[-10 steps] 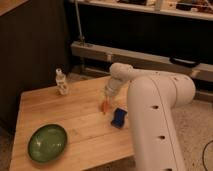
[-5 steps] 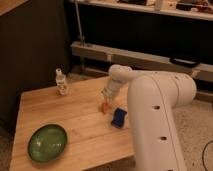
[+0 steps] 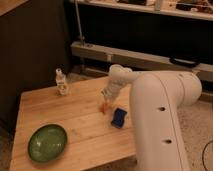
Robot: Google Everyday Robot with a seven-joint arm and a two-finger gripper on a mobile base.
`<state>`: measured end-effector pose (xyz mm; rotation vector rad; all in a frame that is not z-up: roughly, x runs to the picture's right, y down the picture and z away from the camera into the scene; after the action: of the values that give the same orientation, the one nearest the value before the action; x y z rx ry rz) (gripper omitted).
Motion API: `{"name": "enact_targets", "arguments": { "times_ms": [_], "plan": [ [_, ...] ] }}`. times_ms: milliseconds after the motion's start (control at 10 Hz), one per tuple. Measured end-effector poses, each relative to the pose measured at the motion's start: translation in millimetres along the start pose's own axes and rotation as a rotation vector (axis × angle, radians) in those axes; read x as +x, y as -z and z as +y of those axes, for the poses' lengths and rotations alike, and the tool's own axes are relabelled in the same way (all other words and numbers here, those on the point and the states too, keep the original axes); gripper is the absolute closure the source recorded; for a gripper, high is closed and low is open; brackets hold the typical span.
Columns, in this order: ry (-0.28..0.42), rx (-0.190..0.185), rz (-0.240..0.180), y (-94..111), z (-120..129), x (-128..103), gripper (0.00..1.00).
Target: Place the pepper in the ceramic cup
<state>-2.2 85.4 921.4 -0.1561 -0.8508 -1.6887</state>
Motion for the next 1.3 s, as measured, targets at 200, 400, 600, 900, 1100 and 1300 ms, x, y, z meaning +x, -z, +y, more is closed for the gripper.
{"name": "enact_targets", "arguments": {
  "times_ms": [200, 400, 600, 900, 1100, 1300],
  "plan": [
    [0.003, -0.013, 0.006, -0.1, -1.8, 0.3, 0.45],
    [0.009, -0.028, 0.009, -0.9, -3.4, 0.1, 0.45],
    [0.014, -0.039, 0.012, -1.4, -4.1, 0.3, 0.45],
    [0.019, -0.048, 0.009, -3.1, -4.4, -1.2, 0.45],
    [0.022, -0.049, 0.003, -5.2, -4.5, -2.8, 0.66],
    [0.026, -0.051, -0.004, -6.7, -4.3, -3.6, 0.68]
  ]
}}
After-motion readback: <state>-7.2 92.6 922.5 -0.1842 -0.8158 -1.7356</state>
